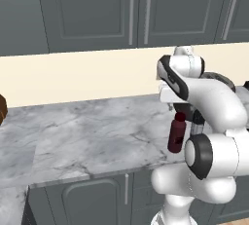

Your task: There is a wine glass and glass cup on the dining counter. Place the wine bottle next to the wine glass and the juice bottle next to the glass cup.

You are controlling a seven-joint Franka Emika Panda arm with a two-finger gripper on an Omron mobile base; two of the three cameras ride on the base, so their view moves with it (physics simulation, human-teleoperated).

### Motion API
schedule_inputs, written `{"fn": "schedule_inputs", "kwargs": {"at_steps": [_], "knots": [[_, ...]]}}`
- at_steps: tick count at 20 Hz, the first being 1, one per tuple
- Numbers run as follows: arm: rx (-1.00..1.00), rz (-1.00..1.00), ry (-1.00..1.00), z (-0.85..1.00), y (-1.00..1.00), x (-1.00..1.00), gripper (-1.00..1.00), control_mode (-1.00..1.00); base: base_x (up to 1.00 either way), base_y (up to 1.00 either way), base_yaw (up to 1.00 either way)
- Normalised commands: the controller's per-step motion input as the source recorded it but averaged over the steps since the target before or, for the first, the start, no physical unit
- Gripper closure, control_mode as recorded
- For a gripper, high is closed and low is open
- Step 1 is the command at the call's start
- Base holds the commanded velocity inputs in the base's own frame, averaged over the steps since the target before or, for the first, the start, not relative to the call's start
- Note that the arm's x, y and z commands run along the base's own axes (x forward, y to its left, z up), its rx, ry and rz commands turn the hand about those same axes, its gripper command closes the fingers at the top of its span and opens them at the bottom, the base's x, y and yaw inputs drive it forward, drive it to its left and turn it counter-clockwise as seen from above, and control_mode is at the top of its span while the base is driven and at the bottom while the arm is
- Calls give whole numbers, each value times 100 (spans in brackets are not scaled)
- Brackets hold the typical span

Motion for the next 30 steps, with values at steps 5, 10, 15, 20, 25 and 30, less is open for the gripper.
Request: {"fn": "schedule_inputs", "kwargs": {"at_steps": [5,10,15,20,25,30], "knots": [[0,-1,0,-25,0,0,-100,-100,0,0,0],[0,-2,-2,-23,0,0,-100,-100,0,0,0],[0,-1,-5,-19,0,0,-100,-100,0,0,0],[0,-2,-3,-17,0,0,-100,-100,0,0,0],[0,-3,-2,-14,-1,-6,-100,-100,0,0,0],[0,-6,0,-15,0,-1,-100,-100,0,0,0]]}}
